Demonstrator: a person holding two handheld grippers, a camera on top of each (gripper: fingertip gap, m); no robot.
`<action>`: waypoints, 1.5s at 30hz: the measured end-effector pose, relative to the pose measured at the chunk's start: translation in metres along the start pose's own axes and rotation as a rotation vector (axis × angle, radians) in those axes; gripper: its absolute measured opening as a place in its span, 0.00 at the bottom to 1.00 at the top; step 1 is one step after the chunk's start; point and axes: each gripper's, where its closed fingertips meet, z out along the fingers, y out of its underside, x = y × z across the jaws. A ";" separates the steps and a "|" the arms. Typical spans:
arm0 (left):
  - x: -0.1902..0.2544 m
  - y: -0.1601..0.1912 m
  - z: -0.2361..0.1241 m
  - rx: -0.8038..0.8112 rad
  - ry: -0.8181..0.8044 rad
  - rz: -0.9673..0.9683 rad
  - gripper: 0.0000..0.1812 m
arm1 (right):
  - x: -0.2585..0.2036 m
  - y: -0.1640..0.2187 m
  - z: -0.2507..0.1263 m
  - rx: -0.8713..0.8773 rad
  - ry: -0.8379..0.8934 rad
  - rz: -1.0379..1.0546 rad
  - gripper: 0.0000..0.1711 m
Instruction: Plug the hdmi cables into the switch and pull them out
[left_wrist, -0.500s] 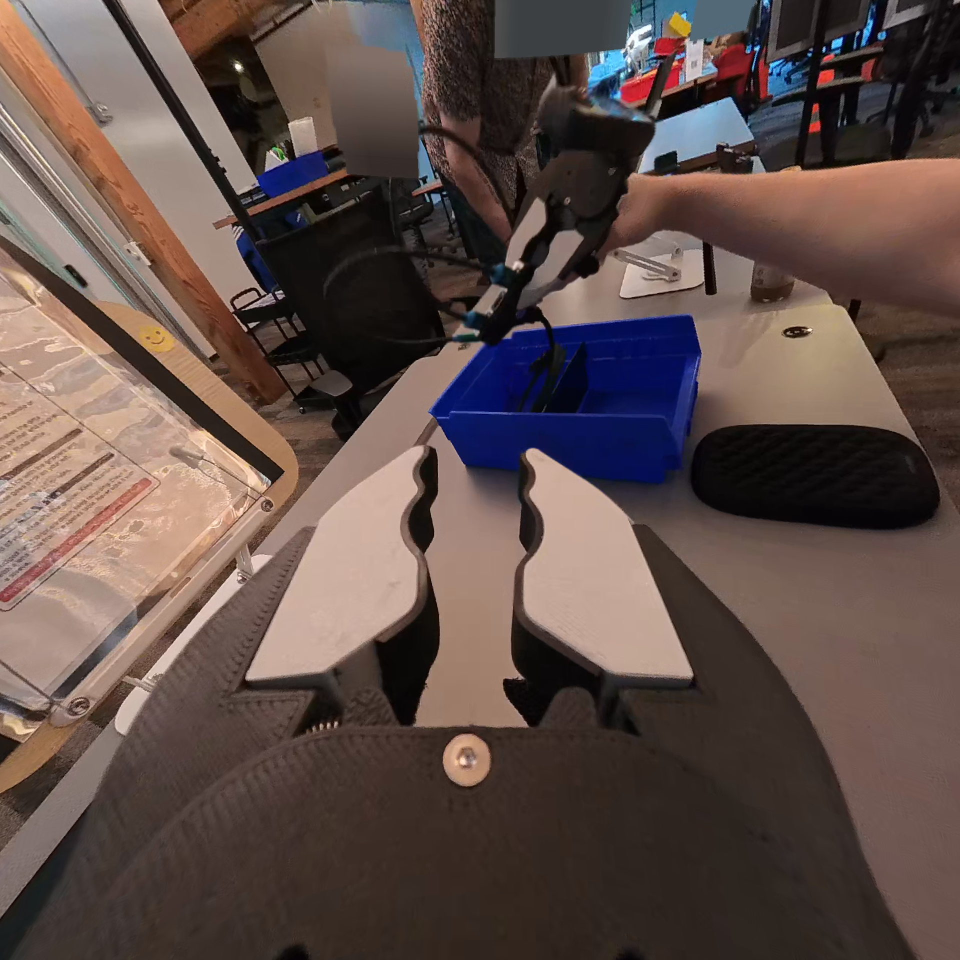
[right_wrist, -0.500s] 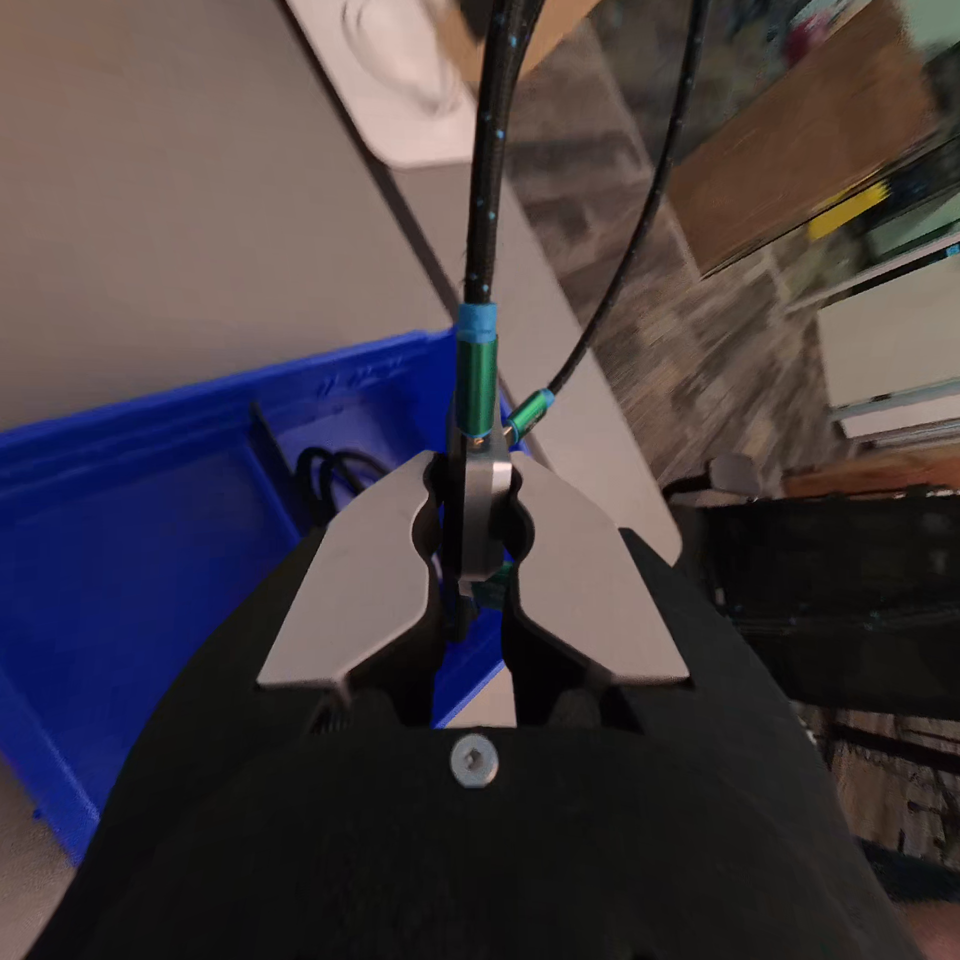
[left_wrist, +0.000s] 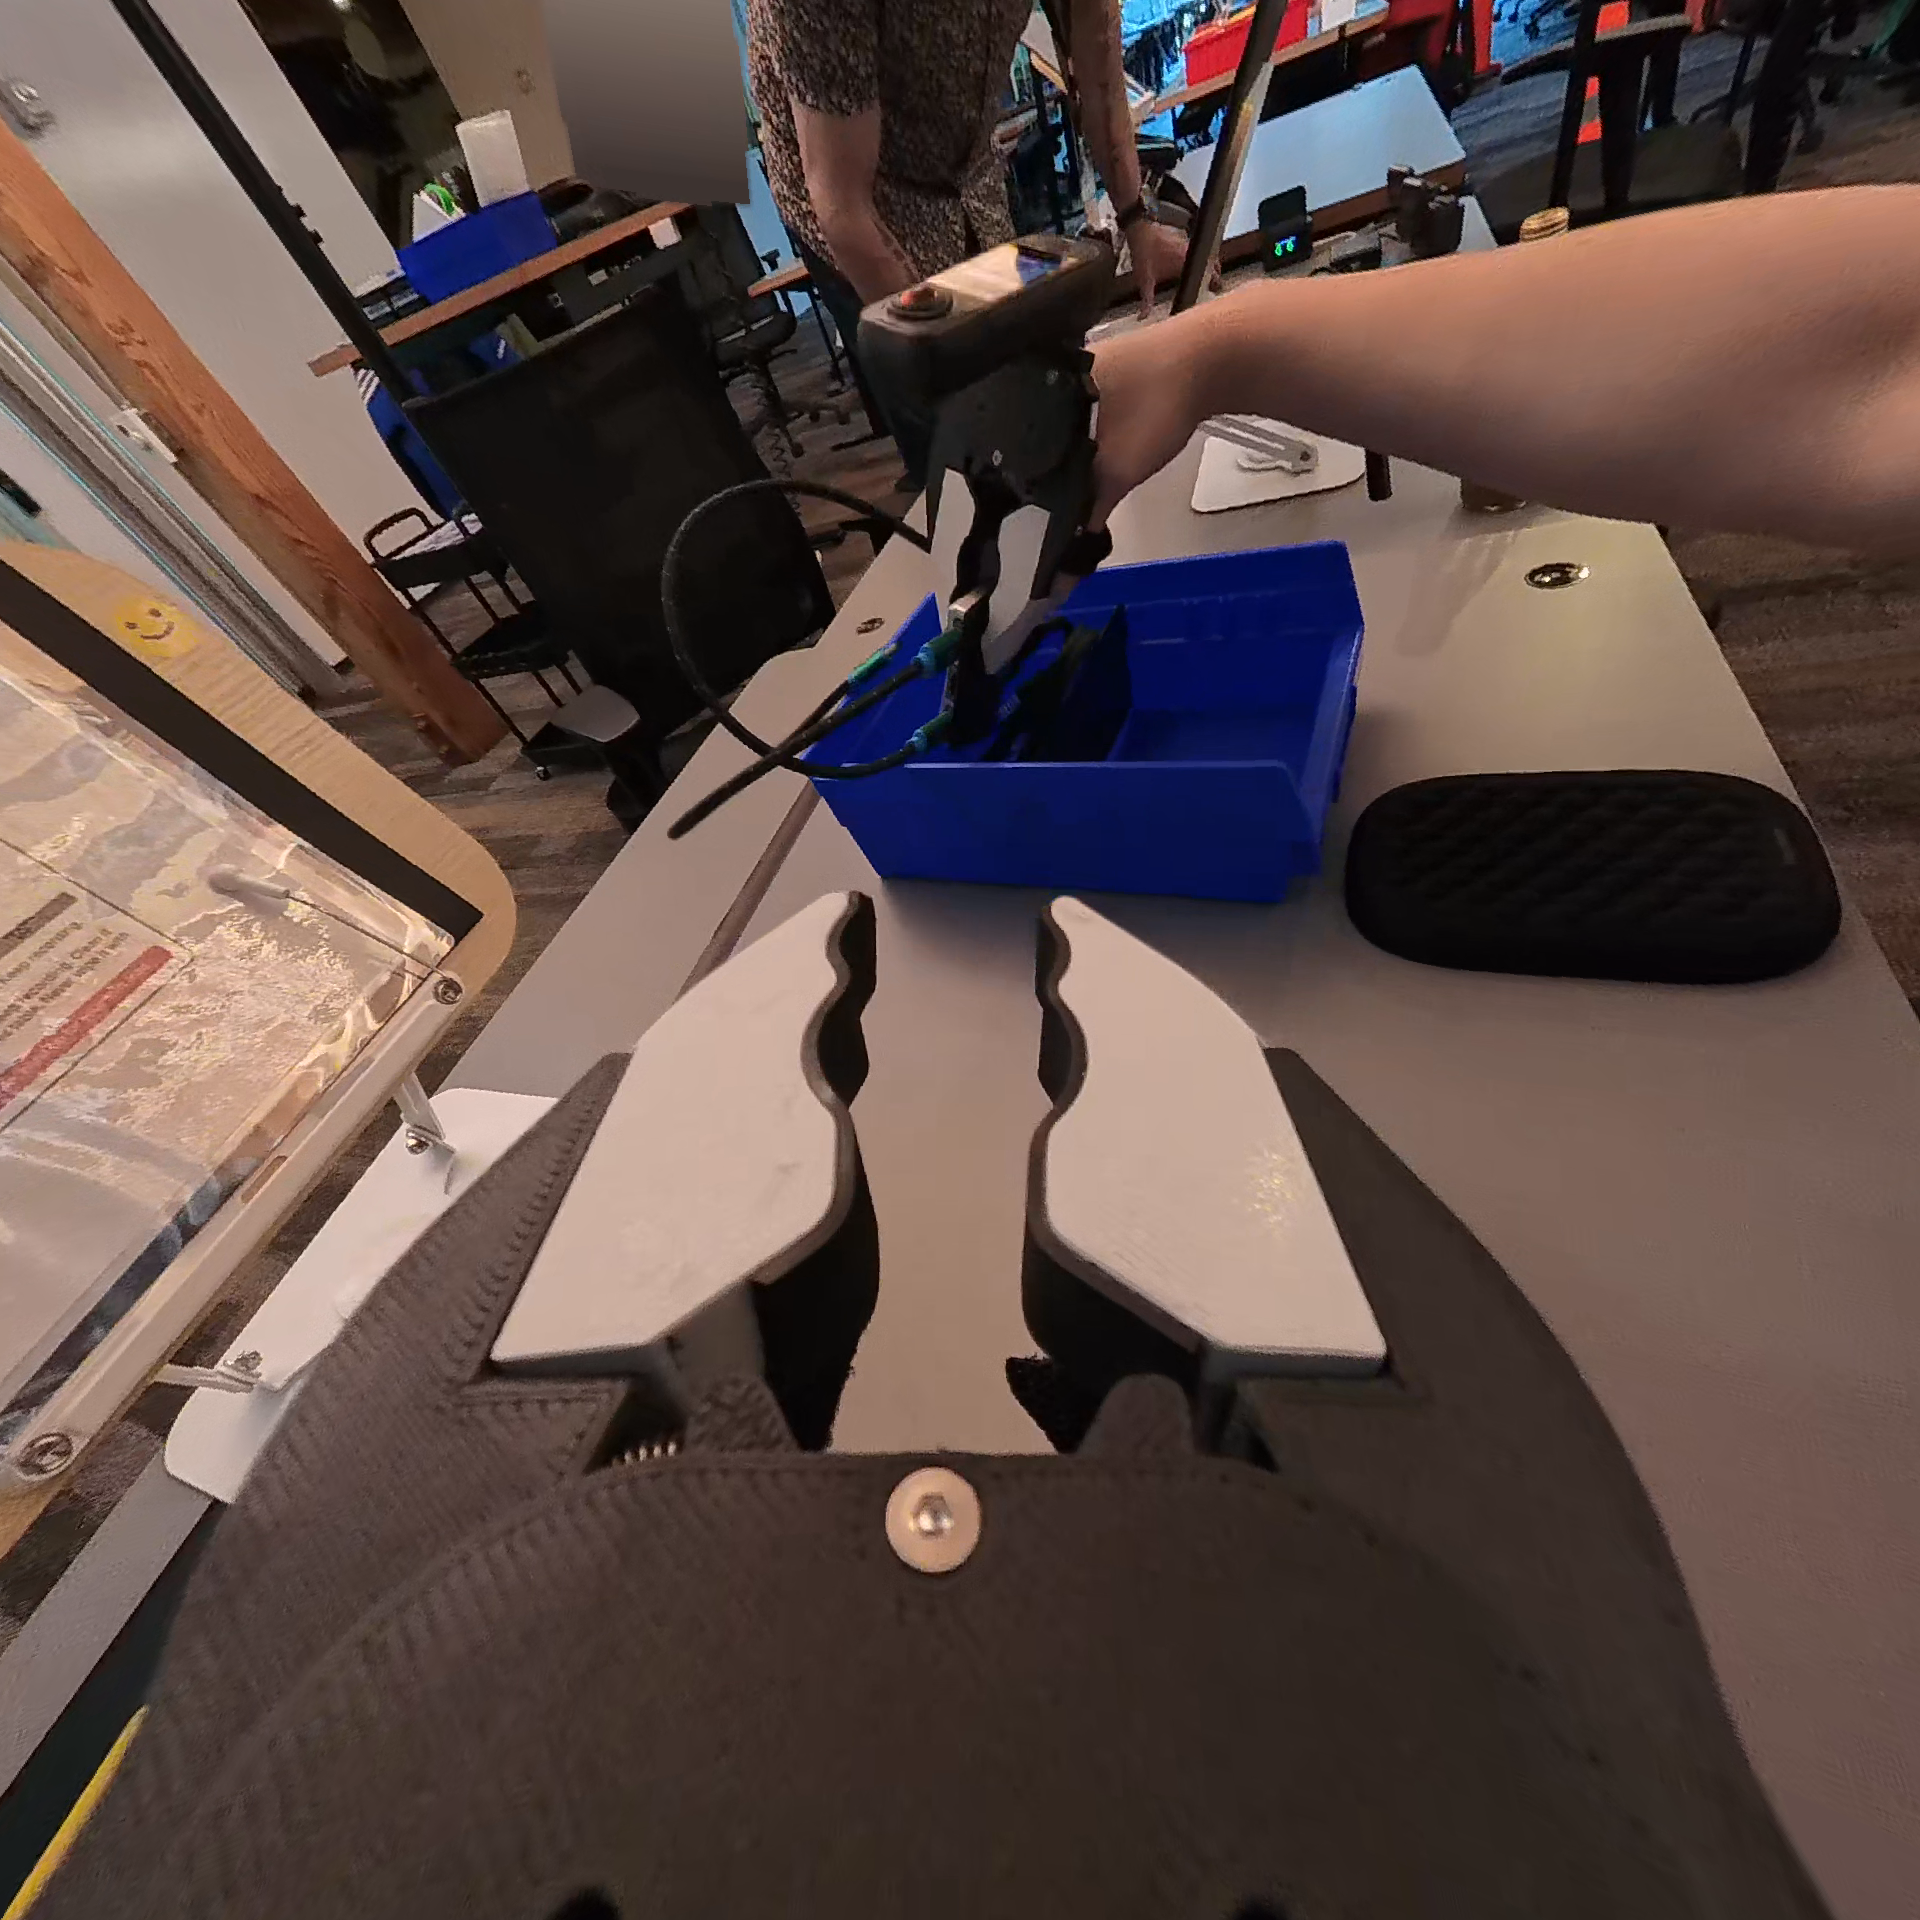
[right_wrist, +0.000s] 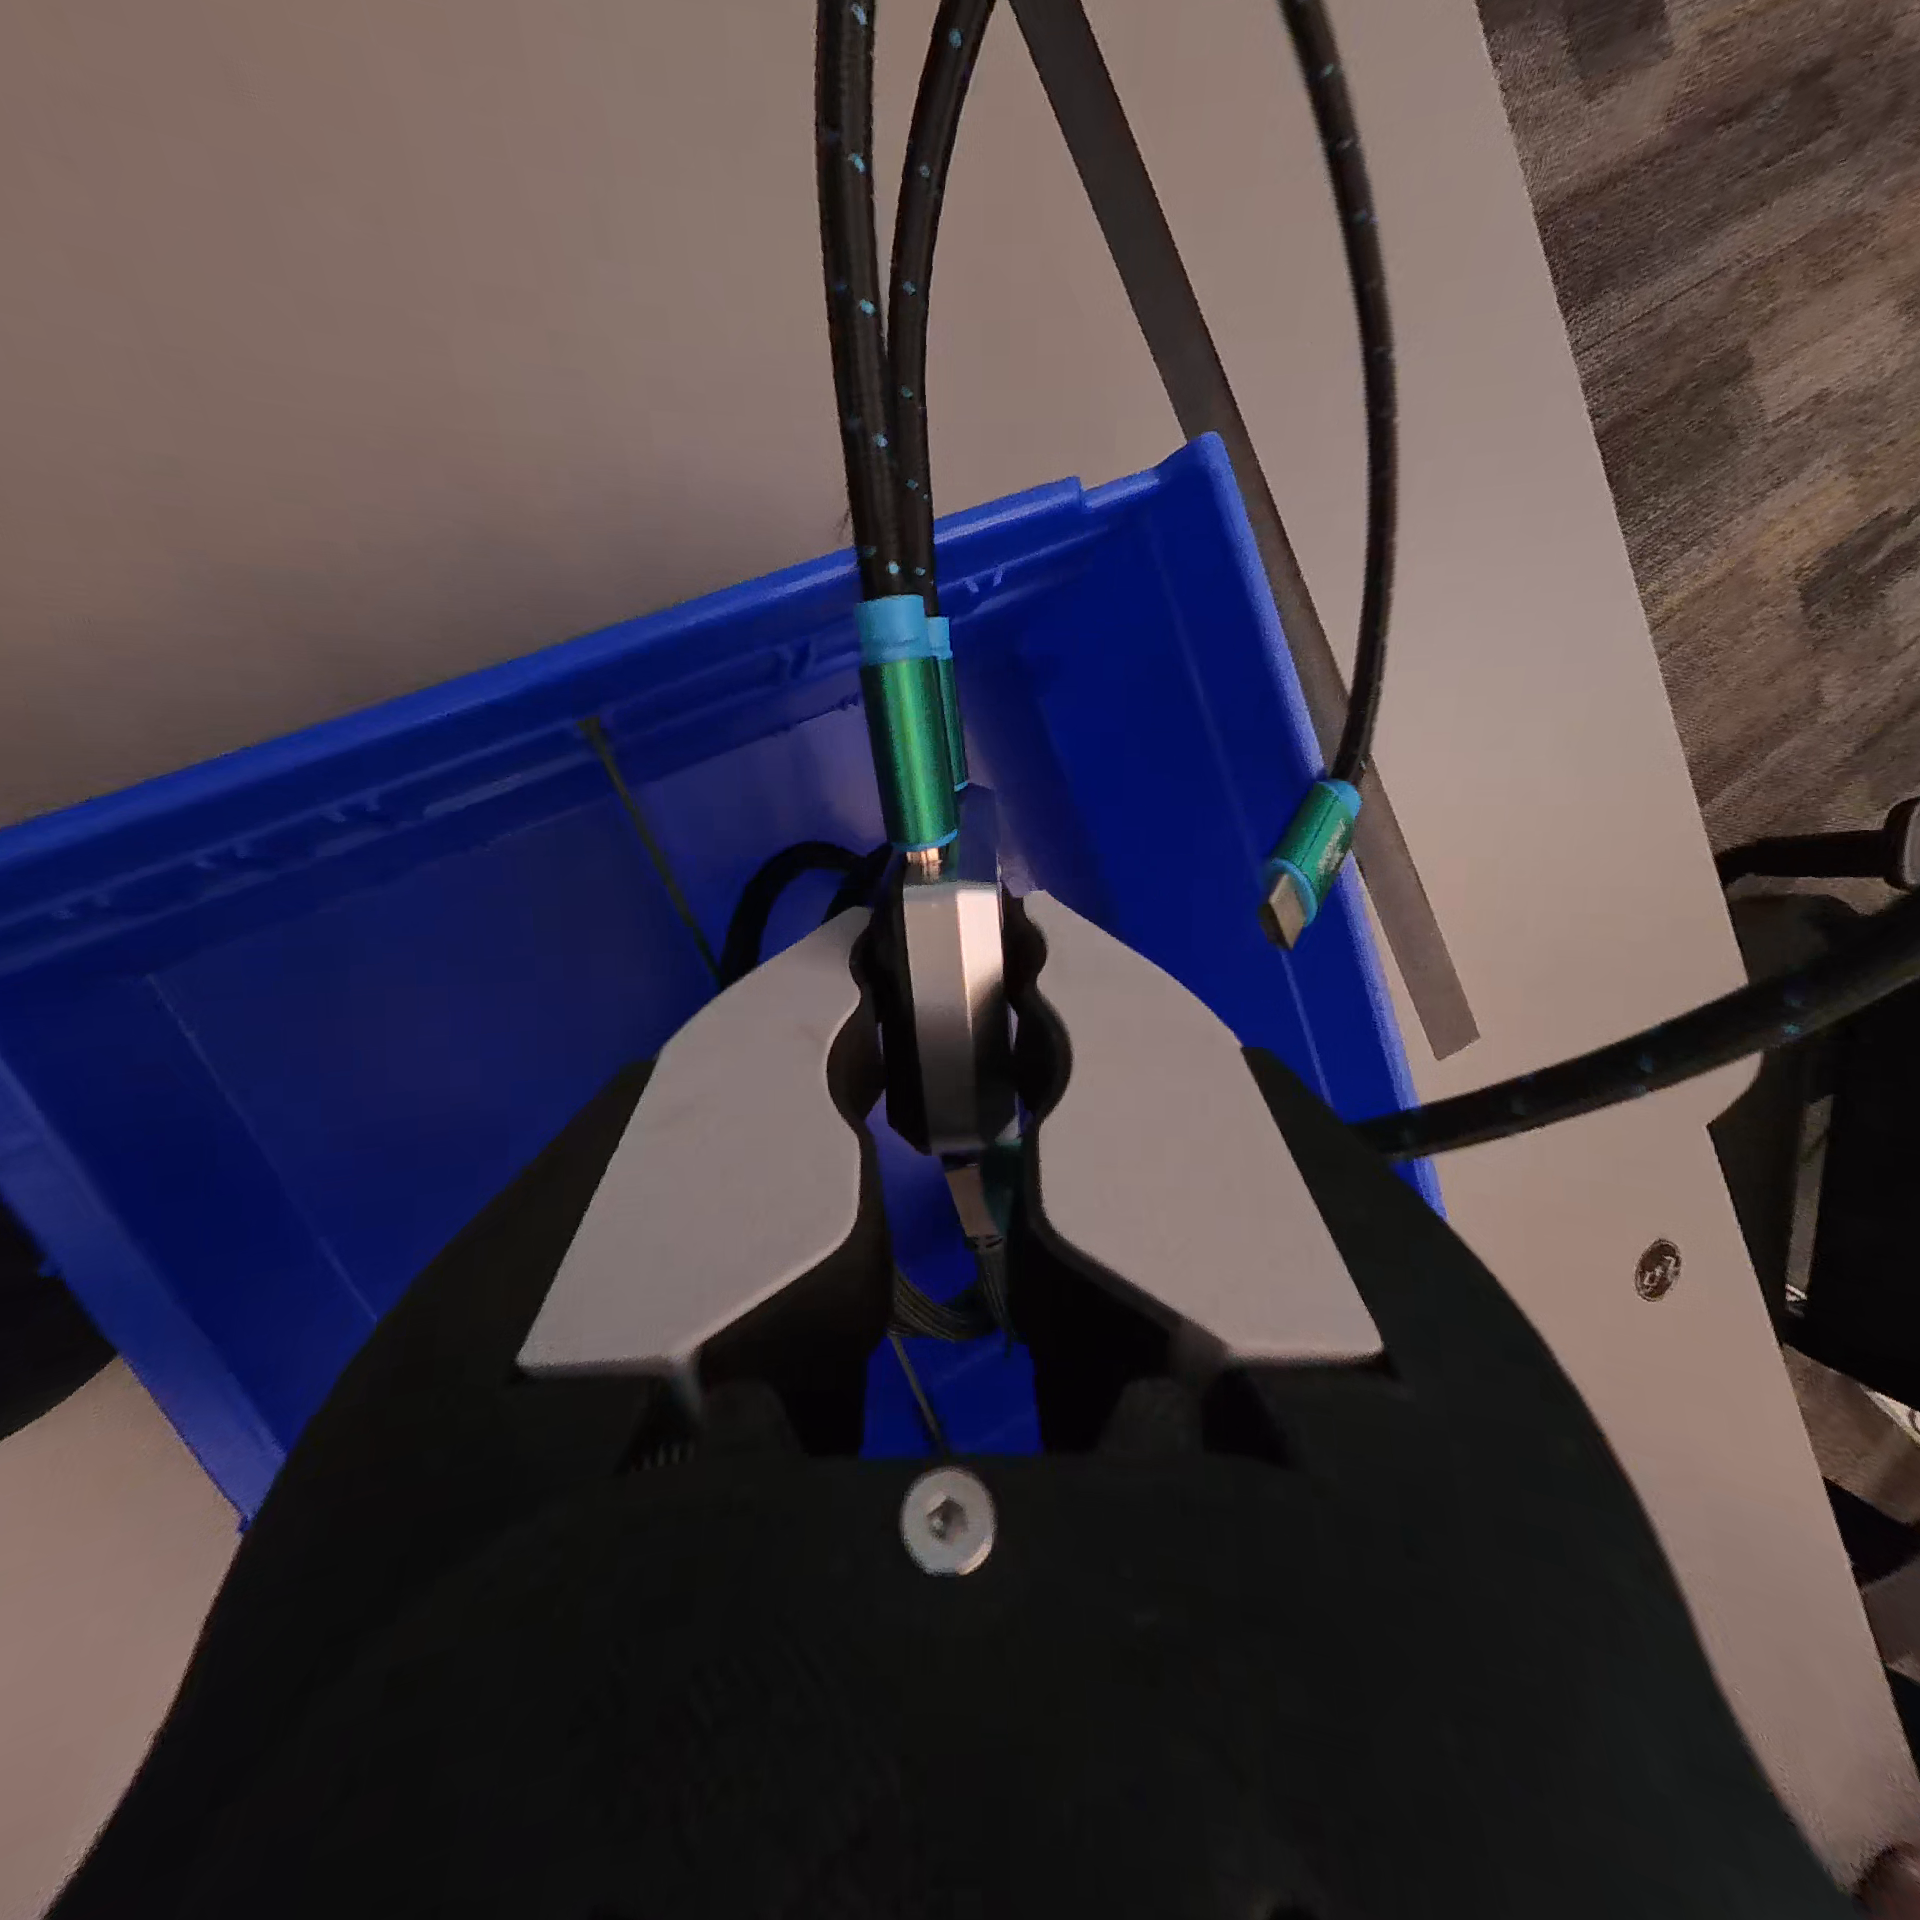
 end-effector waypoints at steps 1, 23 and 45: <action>0.001 0.001 0.001 -0.004 0.003 -0.001 0.16 | 0.000 0.000 0.000 0.008 0.002 0.002 0.13; 0.003 0.007 0.007 -0.043 0.011 -0.009 0.16 | -0.034 -0.013 -0.066 0.274 0.227 -0.041 0.16; -0.125 0.172 -0.195 -0.676 -0.542 -0.322 0.24 | -0.137 -0.211 -0.255 1.310 0.398 -0.107 0.14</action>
